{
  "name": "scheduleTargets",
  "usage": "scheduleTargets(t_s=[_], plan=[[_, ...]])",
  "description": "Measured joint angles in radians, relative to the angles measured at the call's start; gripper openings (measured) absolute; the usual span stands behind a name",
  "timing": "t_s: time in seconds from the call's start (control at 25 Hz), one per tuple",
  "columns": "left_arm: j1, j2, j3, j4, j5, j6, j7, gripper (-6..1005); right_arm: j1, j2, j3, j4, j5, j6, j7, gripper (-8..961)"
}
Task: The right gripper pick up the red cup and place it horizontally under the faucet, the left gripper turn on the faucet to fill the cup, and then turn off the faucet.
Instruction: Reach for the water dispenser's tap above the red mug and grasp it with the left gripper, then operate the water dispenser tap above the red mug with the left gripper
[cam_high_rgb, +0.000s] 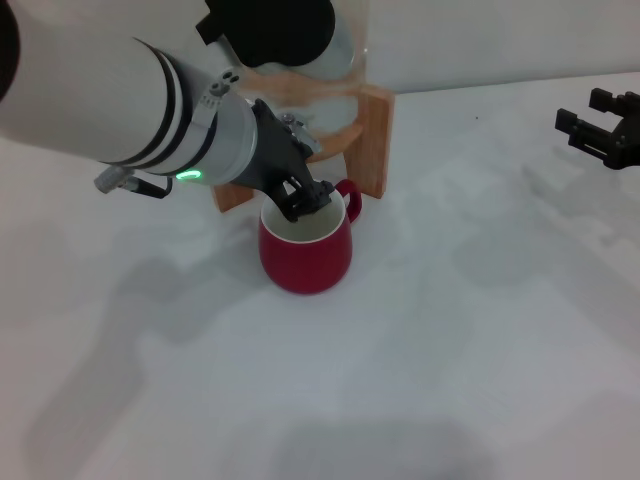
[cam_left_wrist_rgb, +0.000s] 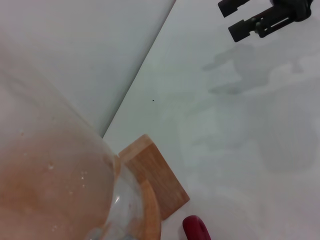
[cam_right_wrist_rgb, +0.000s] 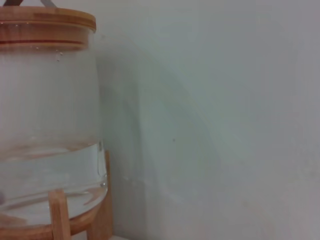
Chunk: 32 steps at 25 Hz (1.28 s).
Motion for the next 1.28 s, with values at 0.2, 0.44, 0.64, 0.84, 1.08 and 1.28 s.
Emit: scheduleTargets(t_s=[0.2,0.44,0.64,0.84,1.08,1.28], plan=[[0.002,-0.001,0.000,0.000,0.000,0.000,0.013,397,-0.004,0.000,0.001,0.000,0.000,-0.002,0.002,591],[-0.001,-0.001,0.002,0.000,0.000,0.001,0.014,397,-0.005,0.000,0.000,0.000,0.000,-0.008,0.003,590],[-0.003,0.000,0.002,0.000,0.000,0.008,0.015,397,-0.002,0.000,0.000,0.000,0.000,-0.012,0.003,590],[-0.003,0.001,0.002,0.000,0.000,0.009,0.018,397,0.000,0.000,0.000,0.000,0.000,-0.013,0.004,590],[-0.003,0.001,0.002,0.000,0.000,0.011,0.030,397,0.002,0.001,0.000,0.000,0.000,-0.013,0.004,590],[-0.006,0.000,0.002,-0.010,0.000,0.019,0.032,397,0.003,0.000,0.000,0.000,0.000,-0.013,0.004,590]])
